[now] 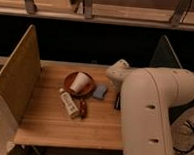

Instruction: Push the eraser across the table

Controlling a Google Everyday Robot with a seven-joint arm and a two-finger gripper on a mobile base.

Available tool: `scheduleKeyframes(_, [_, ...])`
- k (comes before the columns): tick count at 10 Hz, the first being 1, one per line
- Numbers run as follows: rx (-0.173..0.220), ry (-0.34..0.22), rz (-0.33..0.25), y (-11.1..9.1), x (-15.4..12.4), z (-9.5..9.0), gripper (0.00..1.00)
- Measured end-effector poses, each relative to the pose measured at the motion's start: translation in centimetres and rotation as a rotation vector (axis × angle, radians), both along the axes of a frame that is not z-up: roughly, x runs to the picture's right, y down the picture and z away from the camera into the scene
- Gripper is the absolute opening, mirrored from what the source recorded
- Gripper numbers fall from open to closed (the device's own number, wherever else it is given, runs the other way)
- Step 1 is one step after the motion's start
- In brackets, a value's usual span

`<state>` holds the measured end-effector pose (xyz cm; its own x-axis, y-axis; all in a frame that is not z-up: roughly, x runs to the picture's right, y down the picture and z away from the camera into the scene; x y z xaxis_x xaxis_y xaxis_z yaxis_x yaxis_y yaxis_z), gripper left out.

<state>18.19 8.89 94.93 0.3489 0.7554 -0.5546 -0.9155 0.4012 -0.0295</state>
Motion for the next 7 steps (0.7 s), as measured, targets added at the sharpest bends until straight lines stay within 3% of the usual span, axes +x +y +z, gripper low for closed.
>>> scheduleKeyframes(2, [-0.016, 0.075, 0.028, 1.6, 3.2, -1.4, 0.00])
scheduleKeyframes(3, [0.002, 0.090, 0.036, 1.3, 3.9, -1.7, 0.00])
scheduleKeyframes(4, [0.042, 0.091, 0.038, 0.1, 3.9, -2.2, 0.00])
scheduleKeyframes(6, [0.203, 0.014, -0.008, -6.9, 0.2, -2.8, 0.00])
scheduleKeyframes(7, [0.250, -0.022, -0.038, -9.1, -1.9, -3.3, 0.00])
